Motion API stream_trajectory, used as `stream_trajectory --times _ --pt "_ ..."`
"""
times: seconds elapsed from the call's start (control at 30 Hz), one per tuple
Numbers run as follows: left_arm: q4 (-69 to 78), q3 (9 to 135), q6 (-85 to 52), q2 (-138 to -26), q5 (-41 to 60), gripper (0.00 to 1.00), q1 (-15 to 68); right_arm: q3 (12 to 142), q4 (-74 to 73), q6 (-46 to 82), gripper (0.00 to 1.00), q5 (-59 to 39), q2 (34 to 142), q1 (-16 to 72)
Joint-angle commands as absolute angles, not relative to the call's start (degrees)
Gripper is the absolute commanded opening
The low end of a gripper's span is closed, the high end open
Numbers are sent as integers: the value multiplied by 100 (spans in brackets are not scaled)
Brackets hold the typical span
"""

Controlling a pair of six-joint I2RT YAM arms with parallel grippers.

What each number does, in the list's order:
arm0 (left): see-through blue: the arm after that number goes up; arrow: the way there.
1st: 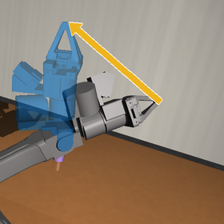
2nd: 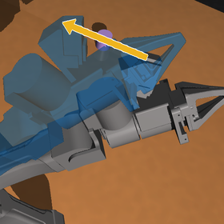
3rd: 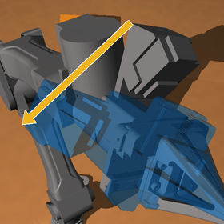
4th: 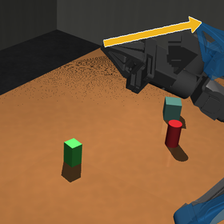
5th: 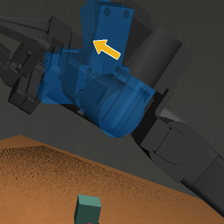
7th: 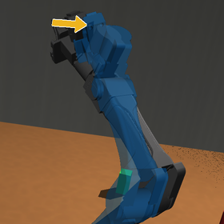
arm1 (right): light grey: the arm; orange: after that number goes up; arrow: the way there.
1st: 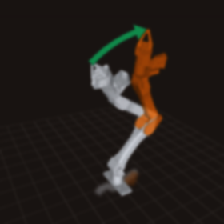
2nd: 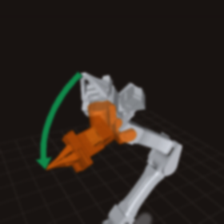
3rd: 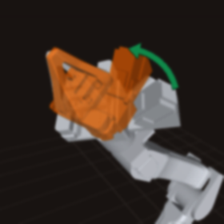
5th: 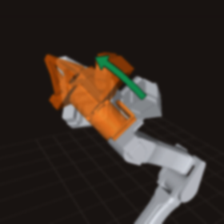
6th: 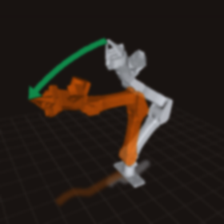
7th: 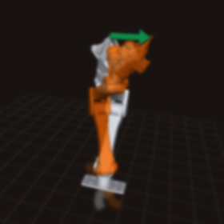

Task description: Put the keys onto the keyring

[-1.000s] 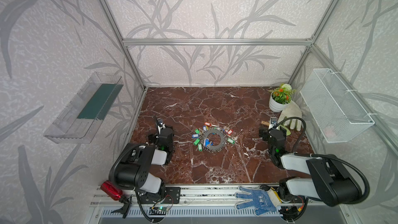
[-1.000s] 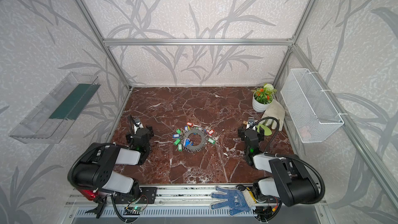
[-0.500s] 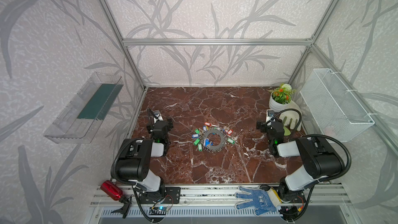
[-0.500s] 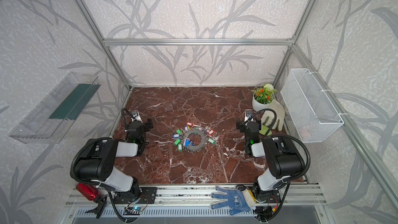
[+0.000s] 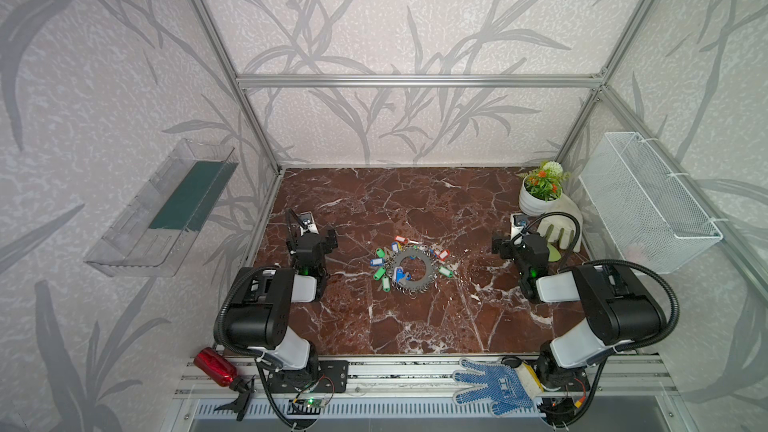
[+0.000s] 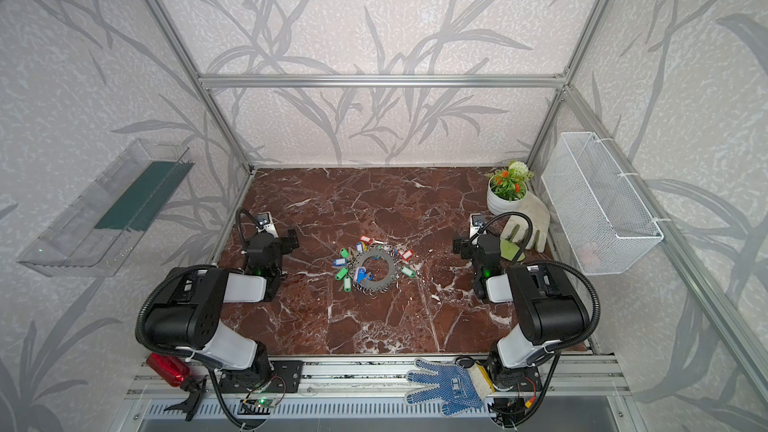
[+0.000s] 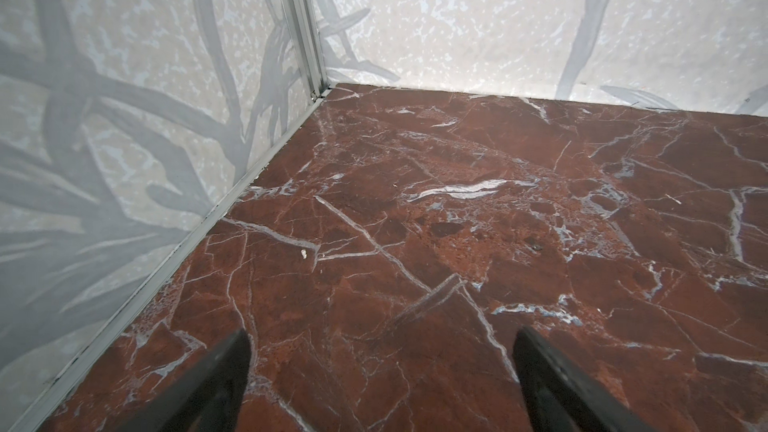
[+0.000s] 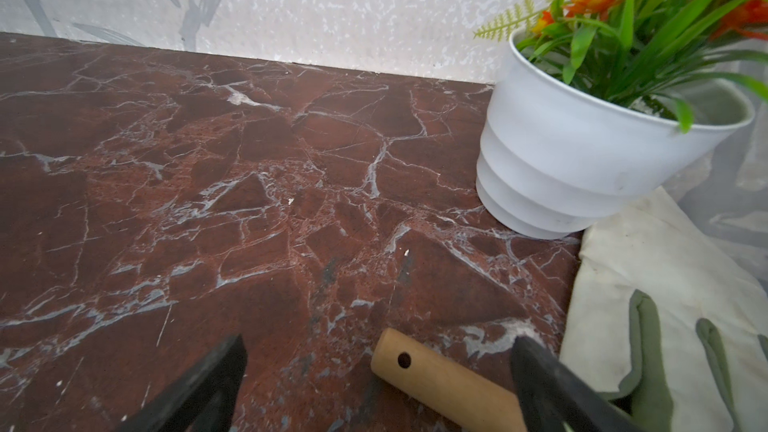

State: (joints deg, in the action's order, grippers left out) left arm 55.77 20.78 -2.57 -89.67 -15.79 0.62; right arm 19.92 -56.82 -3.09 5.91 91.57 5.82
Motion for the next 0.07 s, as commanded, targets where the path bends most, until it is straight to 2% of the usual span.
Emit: stream_trajectory --times 0.0,0.03 --pt "5704 2024 -217 -8991 -1529 99 26 2114 -5694 -335 99 519 9105 582" --pt "5705 2022 -215 -8991 -1530 99 26 2093 -5729 -339 99 506 9098 582"
